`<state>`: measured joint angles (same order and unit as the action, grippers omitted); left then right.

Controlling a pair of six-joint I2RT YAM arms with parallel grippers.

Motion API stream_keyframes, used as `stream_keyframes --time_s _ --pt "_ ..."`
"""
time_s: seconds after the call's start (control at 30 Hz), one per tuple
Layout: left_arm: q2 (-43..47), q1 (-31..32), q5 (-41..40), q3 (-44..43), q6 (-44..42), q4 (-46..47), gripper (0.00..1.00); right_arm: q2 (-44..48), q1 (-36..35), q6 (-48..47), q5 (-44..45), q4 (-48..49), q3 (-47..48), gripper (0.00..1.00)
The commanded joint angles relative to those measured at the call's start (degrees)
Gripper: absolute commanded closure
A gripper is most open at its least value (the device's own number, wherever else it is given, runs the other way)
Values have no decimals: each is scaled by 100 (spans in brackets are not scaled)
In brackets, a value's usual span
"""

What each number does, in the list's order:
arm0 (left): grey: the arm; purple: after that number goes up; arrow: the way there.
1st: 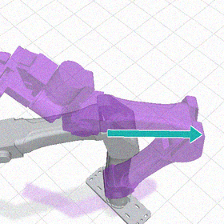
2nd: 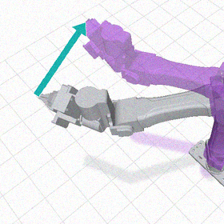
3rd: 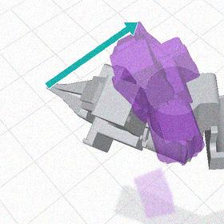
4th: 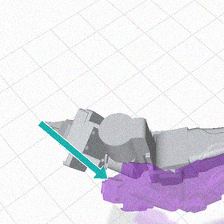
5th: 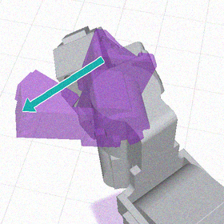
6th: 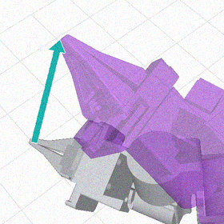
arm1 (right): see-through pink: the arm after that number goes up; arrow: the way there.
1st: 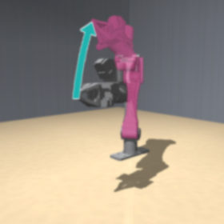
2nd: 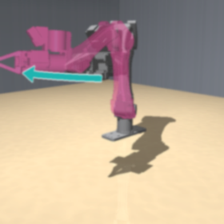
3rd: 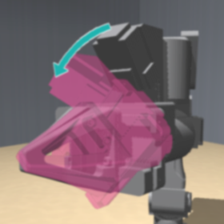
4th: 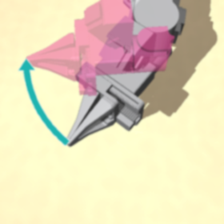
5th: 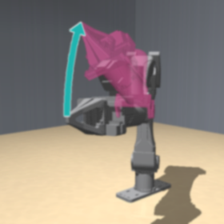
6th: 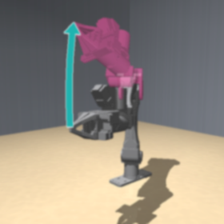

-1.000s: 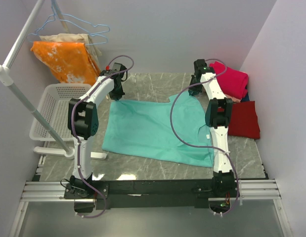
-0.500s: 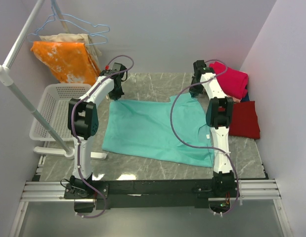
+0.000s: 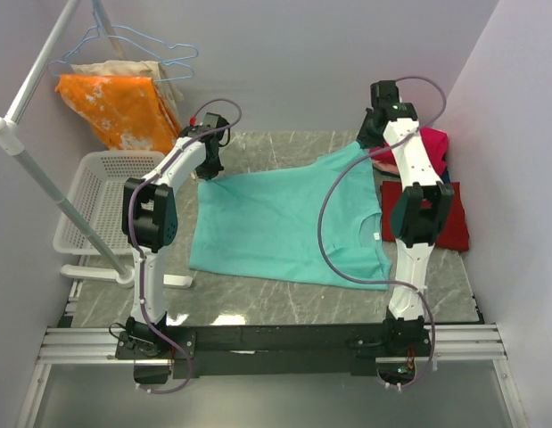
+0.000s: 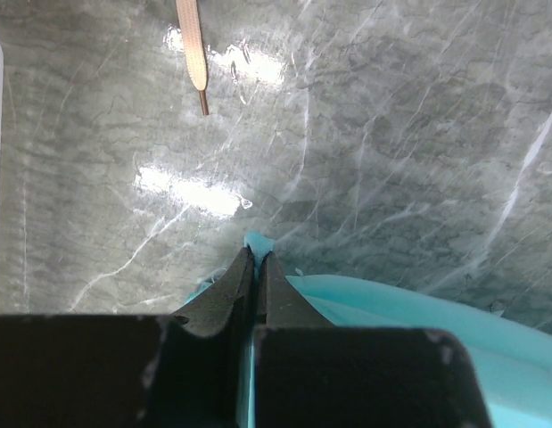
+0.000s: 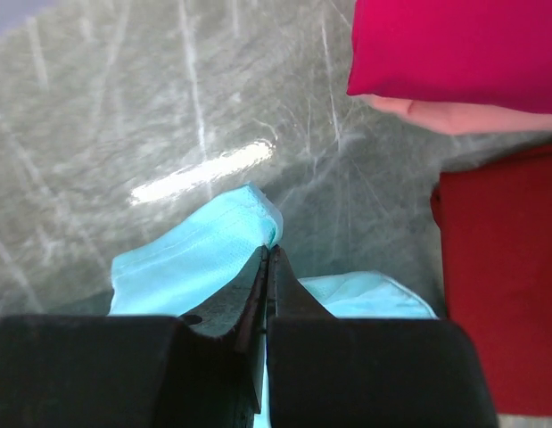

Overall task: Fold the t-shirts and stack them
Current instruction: Fold the tshirt

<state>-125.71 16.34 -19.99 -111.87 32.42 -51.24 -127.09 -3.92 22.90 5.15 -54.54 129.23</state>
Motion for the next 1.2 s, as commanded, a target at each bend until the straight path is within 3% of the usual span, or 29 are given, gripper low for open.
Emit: stream_keyframes --time_s 0.0,0.4,0.8,1.17 --pt "381 1 -190 -168 36 132 93 702 58 -13 171 260 -406 100" --pt "705 1 -726 270 396 97 92 2292 50 48 -84 743 -2875 100" --pt "1092 1 -507 1255 493 9 93 3935 50 330 -251 893 -5265 100" --pt "1347 54 -94 2187 669 53 90 4508 58 505 -312 884 -6533 100"
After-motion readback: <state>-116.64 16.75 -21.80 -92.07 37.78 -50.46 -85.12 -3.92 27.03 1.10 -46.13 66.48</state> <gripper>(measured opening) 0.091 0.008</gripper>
